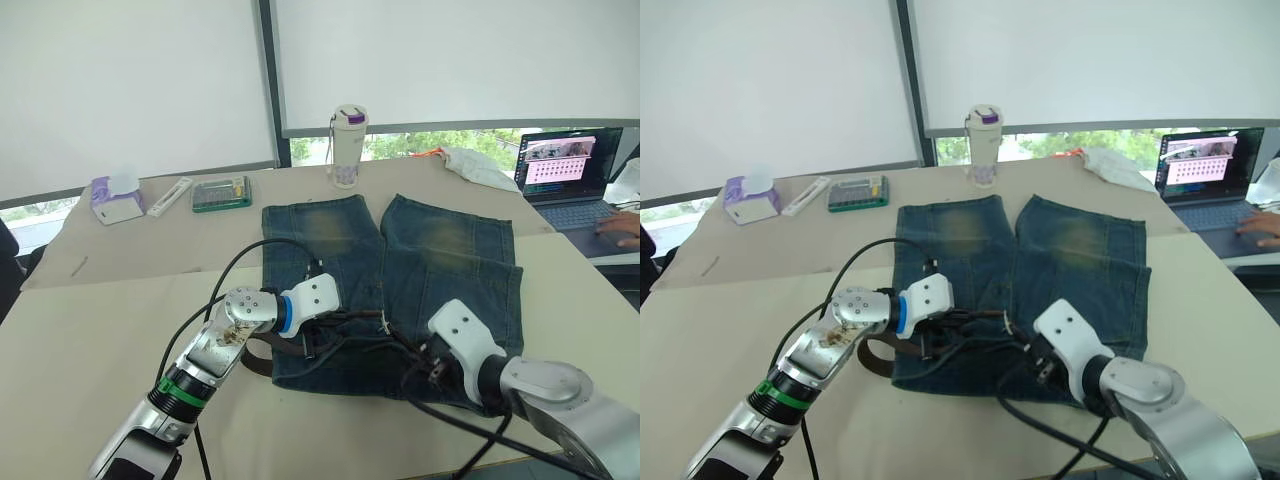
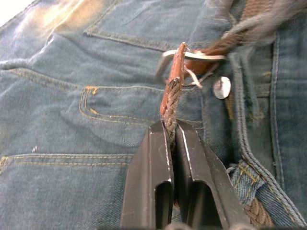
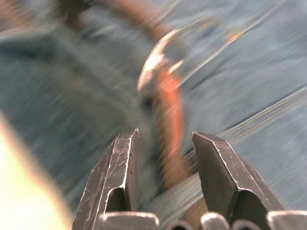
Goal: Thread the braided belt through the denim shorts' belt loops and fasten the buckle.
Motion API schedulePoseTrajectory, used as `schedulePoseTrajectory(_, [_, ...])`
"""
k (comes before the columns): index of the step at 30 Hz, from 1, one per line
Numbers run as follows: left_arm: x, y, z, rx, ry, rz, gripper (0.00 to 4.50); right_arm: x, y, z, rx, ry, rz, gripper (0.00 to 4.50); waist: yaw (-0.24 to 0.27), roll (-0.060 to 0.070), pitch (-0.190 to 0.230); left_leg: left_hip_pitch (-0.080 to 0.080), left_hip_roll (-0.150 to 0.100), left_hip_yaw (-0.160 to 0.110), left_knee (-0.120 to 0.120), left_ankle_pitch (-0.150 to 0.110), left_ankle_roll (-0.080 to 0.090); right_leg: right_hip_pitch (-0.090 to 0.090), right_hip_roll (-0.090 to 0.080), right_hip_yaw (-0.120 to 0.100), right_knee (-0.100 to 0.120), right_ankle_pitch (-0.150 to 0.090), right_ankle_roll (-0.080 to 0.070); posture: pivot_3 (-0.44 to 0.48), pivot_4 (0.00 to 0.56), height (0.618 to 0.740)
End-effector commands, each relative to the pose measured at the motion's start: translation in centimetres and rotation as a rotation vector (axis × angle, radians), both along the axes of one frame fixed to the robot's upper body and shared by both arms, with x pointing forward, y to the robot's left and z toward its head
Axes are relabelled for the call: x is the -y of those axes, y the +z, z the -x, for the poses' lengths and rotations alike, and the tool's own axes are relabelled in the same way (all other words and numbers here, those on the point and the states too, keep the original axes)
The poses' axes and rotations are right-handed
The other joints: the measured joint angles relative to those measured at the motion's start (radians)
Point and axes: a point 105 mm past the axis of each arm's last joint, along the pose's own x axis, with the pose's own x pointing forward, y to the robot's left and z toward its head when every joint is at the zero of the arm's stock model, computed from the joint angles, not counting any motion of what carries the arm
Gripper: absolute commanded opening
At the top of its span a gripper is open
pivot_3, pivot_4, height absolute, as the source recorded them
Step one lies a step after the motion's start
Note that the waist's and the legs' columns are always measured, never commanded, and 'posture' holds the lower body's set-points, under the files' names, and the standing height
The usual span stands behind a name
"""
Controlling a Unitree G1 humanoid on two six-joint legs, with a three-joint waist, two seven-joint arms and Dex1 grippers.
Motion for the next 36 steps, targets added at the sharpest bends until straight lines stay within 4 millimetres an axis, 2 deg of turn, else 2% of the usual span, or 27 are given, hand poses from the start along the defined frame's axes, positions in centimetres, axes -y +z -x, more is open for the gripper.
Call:
schedulePoseTrajectory(1, [-0.5,-0.2,-0.4,0.030,0.012,-0.053,0.00,0.1,1.5,-0.2,0.085,0.009,0.004,2.01,0.000,0.000,0.000,0.000,0.000,0.001,0.000,0.000,0.000,0.000,0.000,0.000,0.000,0.000,0.000,0.000,0.150,0.740])
schedulePoseTrajectory(5, [0.3,-0.3,-0.5,0.042,0.000,-0.055,0.00,0.0,1.7,-0.8,0.112,-0.005,-0.009,2.01,0.002,0.000,0.000,0.000,0.000,0.001,0.000,0.000,0.000,0.000,0.000,0.000,0.000,0.000,0.000,0.000,0.150,0.740])
schedulePoseTrajectory(8, [2.1,0.0,-0.8,0.081,-0.030,-0.032,0.00,-0.6,1.7,-1.2,0.118,0.005,-0.019,2.01,0.006,0.000,0.000,0.000,0.000,0.000,0.000,0.000,0.000,0.000,0.000,0.000,0.000,0.000,0.000,0.000,0.150,0.740])
schedulePoseTrajectory(11, [3.1,0.4,-0.9,0.101,-0.052,-0.010,0.00,-0.6,1.6,-1.4,0.119,0.007,-0.012,2.01,0.008,0.000,0.000,0.000,-0.001,0.001,0.001,0.000,0.000,0.000,-0.001,0.000,0.000,0.000,0.000,0.000,0.150,0.740])
schedulePoseTrajectory(22, [2.9,0.9,-1.0,0.104,-0.087,0.026,0.00,0.1,1.2,-3.4,0.144,-0.016,0.064,2.01,0.004,0.000,0.000,0.000,0.000,0.001,0.001,0.000,0.000,-0.001,-0.001,0.001,0.000,0.000,0.000,0.000,0.150,0.740])
schedulePoseTrajectory(23, [2.8,1.0,-1.0,0.105,-0.090,0.025,0.00,0.0,1.3,-3.5,0.147,-0.014,0.060,1.49,0.004,0.000,0.000,0.000,0.000,0.001,0.001,0.000,0.000,0.000,-0.001,0.001,0.000,0.000,0.000,0.000,0.150,0.740])
schedulePoseTrajectory(28, [2.7,1.0,-0.9,0.107,-0.093,0.023,0.00,-0.4,1.2,-3.6,0.139,0.004,0.062,0.01,0.005,0.000,0.000,-0.001,0.000,0.001,0.001,0.000,0.000,0.000,-0.001,0.001,0.000,0.000,0.000,0.000,0.150,0.740])
schedulePoseTrajectory(32, [2.0,1.0,-1.2,0.107,-0.079,0.014,0.00,-0.6,0.9,-3.5,0.125,0.014,0.061,0.01,0.001,0.000,-0.001,0.000,0.000,0.001,0.001,0.000,0.000,-0.001,0.000,0.001,0.000,0.000,0.000,0.000,0.150,0.740])
schedulePoseTrajectory(36, [0.4,0.9,-1.8,0.093,-0.043,-0.009,0.00,-0.3,1.0,-3.4,0.116,-0.012,0.033,0.01,0.000,0.000,-0.001,0.000,0.000,0.001,0.001,0.000,0.000,-0.001,0.000,0.001,0.000,0.000,0.000,0.000,0.150,0.740])
